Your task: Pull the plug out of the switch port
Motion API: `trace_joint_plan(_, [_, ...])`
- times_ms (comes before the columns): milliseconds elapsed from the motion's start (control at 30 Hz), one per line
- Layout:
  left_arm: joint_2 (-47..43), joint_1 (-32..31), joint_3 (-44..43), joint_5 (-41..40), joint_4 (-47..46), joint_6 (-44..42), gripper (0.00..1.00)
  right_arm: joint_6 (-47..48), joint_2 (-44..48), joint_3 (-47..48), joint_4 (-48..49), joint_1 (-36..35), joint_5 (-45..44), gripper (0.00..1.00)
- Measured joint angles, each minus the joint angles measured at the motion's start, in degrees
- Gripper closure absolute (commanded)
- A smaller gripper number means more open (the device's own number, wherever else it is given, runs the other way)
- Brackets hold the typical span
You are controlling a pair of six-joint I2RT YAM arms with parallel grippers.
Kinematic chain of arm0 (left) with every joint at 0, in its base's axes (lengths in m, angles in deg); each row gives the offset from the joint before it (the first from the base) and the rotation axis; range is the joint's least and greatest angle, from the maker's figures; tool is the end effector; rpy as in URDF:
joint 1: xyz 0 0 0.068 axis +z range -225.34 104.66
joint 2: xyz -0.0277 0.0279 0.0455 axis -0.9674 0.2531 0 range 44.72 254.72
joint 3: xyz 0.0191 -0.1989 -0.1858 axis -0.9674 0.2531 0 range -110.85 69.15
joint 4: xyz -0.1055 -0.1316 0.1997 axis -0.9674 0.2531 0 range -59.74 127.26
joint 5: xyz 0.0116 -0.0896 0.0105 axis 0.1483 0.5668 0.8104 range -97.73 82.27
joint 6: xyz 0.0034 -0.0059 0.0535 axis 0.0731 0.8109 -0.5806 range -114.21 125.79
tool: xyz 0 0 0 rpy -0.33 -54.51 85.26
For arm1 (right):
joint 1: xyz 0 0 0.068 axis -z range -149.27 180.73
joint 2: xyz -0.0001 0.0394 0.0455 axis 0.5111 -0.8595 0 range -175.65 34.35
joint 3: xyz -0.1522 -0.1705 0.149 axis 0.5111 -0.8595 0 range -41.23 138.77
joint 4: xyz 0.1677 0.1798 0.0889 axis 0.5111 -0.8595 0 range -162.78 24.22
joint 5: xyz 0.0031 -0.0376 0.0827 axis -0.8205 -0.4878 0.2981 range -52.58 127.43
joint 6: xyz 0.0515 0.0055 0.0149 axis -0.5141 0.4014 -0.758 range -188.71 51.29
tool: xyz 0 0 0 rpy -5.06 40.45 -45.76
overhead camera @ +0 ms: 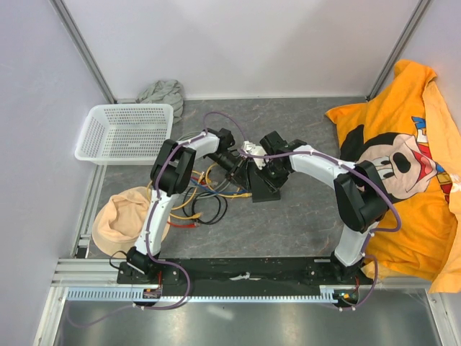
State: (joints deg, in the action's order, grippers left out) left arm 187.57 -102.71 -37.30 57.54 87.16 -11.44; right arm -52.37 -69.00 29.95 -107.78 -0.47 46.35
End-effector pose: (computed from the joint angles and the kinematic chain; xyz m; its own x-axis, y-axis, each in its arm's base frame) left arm 0.3919 -0.2394 0.0872 -0.8035 0.5556 -0.2138 0.4020 0.2417 -0.8832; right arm 0.2965 0.1862 0.1857 -0.6354 -0.7100 -0.3036 -0.7575 0.6495 0.0664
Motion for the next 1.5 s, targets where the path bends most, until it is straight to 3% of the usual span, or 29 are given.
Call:
trace_joint_plan(533, [-0.07, 2.71, 2.40, -1.29, 8.81, -4.59, 0.98, 0.44, -0.57, 0.72, -0.63, -1.60, -1.49, 0.77])
trace_joint_plan(1233, [-1.42, 6.56, 0.98, -5.68, 12.24, -9.14, 0.98, 0.46, -0.83, 1.09, -0.98, -1.73, -1.70, 0.76])
trace_joint_plan(1500, [-9.75, 11.50, 4.04, -9.90, 16.74, -15.63, 0.98, 0.46, -0.85, 1.09, -0.98, -1.81, -1.77, 0.75])
